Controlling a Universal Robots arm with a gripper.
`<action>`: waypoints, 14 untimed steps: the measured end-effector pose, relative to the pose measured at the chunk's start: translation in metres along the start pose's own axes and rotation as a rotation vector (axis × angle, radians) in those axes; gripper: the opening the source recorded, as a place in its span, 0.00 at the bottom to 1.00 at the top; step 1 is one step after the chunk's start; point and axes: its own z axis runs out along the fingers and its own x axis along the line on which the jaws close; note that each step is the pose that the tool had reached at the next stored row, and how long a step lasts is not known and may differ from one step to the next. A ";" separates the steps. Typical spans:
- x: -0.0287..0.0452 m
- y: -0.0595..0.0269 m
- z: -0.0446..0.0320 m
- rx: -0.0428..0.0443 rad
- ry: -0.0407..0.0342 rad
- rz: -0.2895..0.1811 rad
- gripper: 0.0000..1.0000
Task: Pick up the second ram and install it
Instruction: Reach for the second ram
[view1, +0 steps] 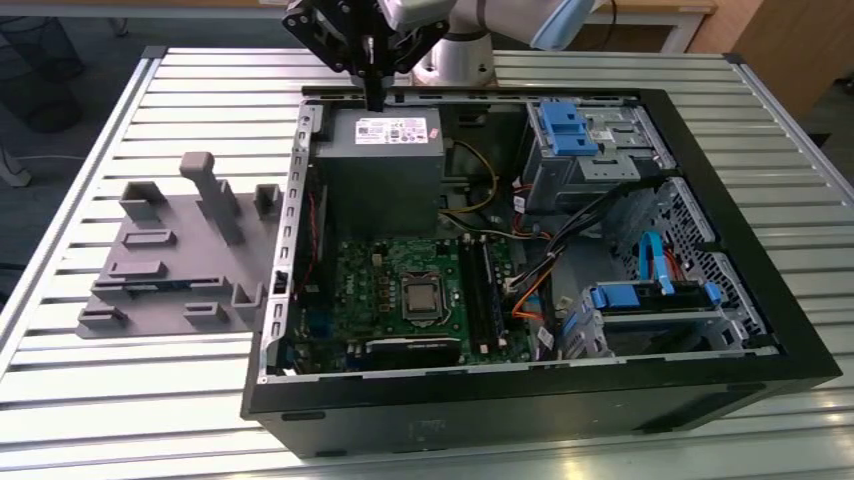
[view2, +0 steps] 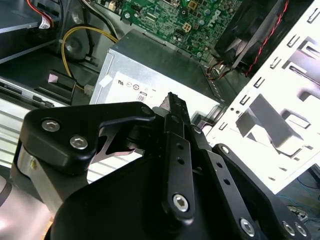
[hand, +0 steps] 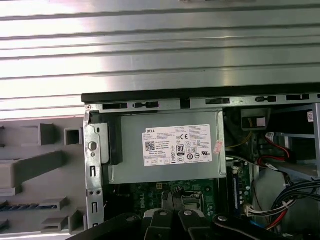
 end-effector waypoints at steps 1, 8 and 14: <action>0.0002 0.0000 0.0000 0.0000 0.0000 0.000 0.11; 0.0204 -0.0016 -0.0004 0.0000 0.0000 0.000 0.11; 0.0236 -0.0018 -0.0005 0.0000 0.0000 0.000 0.11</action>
